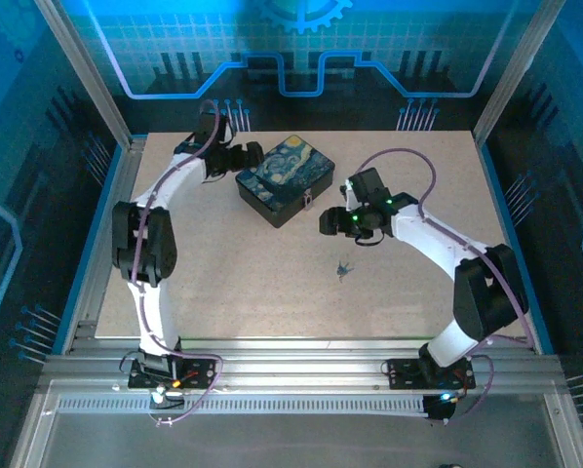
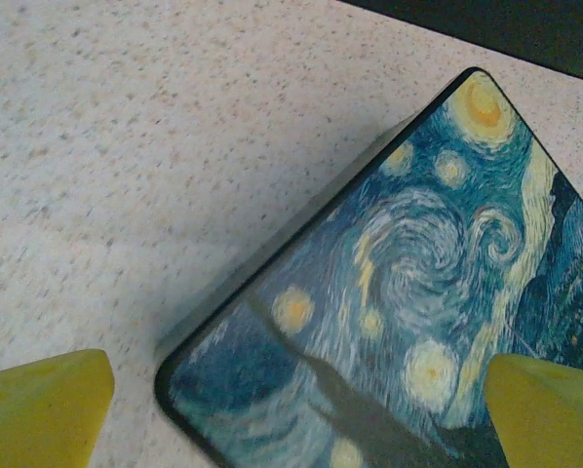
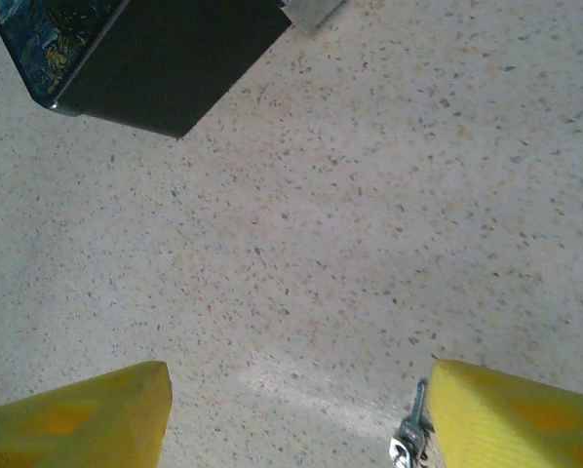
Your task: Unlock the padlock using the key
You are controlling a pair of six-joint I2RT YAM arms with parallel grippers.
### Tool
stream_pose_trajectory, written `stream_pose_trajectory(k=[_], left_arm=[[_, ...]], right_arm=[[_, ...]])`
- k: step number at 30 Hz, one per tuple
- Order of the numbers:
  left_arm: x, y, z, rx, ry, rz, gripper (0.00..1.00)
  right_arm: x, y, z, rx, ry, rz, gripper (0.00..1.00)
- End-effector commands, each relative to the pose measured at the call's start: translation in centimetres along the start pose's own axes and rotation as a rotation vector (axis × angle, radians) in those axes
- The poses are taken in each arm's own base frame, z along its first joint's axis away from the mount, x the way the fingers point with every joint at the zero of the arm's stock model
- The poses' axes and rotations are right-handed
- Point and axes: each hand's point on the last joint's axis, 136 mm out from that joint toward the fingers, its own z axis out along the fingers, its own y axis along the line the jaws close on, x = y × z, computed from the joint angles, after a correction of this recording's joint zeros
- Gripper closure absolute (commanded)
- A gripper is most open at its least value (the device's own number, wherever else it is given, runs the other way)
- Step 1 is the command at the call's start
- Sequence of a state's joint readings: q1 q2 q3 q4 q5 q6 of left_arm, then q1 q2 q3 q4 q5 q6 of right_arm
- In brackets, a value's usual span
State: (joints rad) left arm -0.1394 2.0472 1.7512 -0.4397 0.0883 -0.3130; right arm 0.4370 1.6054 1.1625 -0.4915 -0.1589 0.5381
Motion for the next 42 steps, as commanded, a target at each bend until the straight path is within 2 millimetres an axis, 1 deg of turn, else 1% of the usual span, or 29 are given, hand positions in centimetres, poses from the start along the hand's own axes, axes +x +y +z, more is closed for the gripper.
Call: stream_pose_trajectory(k=[1,3,5,7,10,14,17,22,25,30,37,40,42], left_arm=[[-0.9,-1.0,1.5,0.055,0.004,0.065,0.01],[-1.0,-0.8,2.3,0.048,0.015,0.073,0.01],[-0.7,-0.5,2.8,0.025,0.040,0.076,0.01],[0.1,-0.1,3.0,-0.004,0.074,0.085,0.01],[1.8,0.6,3.2,-0.063,0.123,0.128,0.01],[3.9,1.6,3.0,-0.123,0.175,0.157,0.01],[5.0,1.8,2.4,-0.131,0.190,0.166,0.01],[7.1,2.8,1.6,-0.185,0.223,0.191,0.01],[8.5,3.7,0.7,-0.214,0.245,0.178,0.02],[10.9,5.2,-1.4,-0.262,0.267,0.153,0.02],[15.6,7.0,-4.6,-0.302,0.321,0.078,0.02],[17.3,7.6,-5.7,-0.310,0.343,0.061,0.02],[17.6,7.5,-6.6,-0.309,0.341,0.053,0.01]], right_arm=[[-0.5,1.6,0.7,-0.052,0.014,0.003,0.29],[-0.4,1.9,1.1,-0.050,0.025,-0.003,0.29],[-0.2,2.0,1.4,-0.048,0.032,-0.005,0.29],[0.0,2.1,1.6,-0.043,0.036,-0.005,0.29],[0.2,2.2,1.8,-0.040,0.043,-0.001,0.29],[0.3,2.6,1.7,-0.041,0.045,-0.003,0.30],[0.3,2.8,1.5,-0.040,0.045,-0.008,0.30],[0.6,3.2,0.9,-0.041,0.043,-0.020,0.31],[0.9,3.1,0.5,-0.036,0.039,-0.023,0.31],[1.4,2.7,-0.1,-0.020,0.033,-0.021,0.31],[1.2,1.7,-0.1,0.020,0.025,0.022,0.33],[0.9,2.0,0.3,0.012,0.024,0.020,0.33],[0.6,2.5,0.5,-0.005,0.025,0.003,0.33]])
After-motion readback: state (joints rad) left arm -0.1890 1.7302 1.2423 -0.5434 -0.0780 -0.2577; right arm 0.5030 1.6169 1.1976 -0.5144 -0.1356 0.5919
